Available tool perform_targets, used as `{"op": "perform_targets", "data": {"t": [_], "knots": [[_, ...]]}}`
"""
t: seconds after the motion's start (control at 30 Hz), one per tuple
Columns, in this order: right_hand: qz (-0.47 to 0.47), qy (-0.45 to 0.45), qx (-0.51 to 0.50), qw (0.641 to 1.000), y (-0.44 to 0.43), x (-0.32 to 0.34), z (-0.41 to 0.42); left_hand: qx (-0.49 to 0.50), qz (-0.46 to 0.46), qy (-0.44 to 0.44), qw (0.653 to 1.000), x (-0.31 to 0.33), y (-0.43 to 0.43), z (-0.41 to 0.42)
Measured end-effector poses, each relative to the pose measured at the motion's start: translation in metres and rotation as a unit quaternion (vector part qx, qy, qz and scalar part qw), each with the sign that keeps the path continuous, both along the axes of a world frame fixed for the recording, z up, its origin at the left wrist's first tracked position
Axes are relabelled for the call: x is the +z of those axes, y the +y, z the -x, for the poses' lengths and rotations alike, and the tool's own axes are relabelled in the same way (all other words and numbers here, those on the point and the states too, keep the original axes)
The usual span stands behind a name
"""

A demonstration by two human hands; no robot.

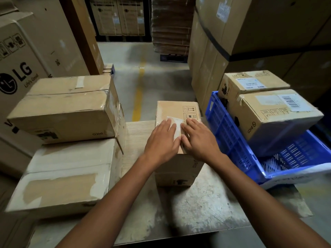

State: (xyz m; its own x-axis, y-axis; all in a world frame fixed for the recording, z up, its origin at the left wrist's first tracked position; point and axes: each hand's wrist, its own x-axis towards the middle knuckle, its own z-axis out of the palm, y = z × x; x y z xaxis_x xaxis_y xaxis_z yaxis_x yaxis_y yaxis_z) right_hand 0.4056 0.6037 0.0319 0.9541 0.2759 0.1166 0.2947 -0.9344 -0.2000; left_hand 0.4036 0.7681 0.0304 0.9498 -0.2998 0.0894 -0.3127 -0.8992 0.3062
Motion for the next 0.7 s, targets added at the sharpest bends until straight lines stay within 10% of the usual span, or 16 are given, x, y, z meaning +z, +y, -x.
{"op": "perform_targets", "data": {"t": [0.2,0.5,0.7], "knots": [[0.038,-0.054,-0.033,0.997,0.003,0.012,-0.019,0.016,0.012,-0.114,0.993,0.020,-0.008,-0.029],[0.035,0.080,-0.028,0.996,0.013,0.004,-0.044,0.005,-0.018,-0.006,1.000,0.004,-0.004,-0.059],[-0.043,0.000,-0.023,0.999,-0.001,0.005,-0.050,0.060,0.110,-0.051,0.991,-0.002,-0.002,-0.058]]}}
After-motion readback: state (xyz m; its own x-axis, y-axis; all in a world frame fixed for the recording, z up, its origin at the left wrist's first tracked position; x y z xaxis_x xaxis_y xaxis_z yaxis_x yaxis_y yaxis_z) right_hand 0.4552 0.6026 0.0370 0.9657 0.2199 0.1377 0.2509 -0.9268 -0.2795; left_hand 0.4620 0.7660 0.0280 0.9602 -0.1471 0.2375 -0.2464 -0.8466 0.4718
